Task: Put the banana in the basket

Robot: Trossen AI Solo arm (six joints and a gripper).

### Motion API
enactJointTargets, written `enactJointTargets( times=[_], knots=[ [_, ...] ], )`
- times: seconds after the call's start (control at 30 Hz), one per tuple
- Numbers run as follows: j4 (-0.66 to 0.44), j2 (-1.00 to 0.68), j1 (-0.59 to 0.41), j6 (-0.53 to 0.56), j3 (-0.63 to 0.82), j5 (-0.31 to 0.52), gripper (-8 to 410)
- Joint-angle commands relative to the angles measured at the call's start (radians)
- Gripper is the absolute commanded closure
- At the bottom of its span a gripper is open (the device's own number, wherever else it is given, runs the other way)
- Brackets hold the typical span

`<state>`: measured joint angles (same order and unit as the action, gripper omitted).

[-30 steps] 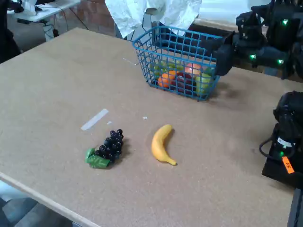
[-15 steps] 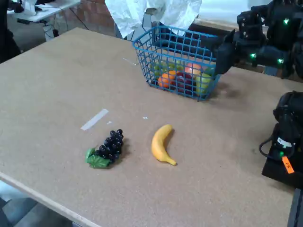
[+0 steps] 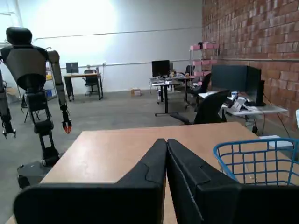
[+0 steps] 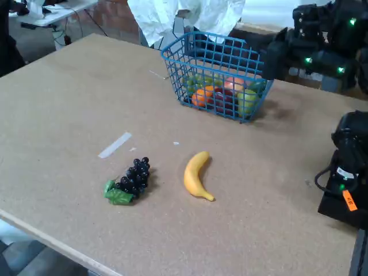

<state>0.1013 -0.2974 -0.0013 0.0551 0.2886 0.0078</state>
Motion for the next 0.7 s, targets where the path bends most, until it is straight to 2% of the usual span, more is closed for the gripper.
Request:
enactJointTargets(
  times=[0.0,0.3,0.47,0.67],
  knots=[
    [-0.01,-0.064,0.0,0.002,0.076,0.0,402],
    [-0.214,-0.311,0.0,-0.005,0.351,0.0,402],
    [-0.217,-0.432,0.0,-0.003,0.444,0.0,402],
    [-0.194,-0.588,0.0,0.062,0.505,-0.003,402]
  ],
)
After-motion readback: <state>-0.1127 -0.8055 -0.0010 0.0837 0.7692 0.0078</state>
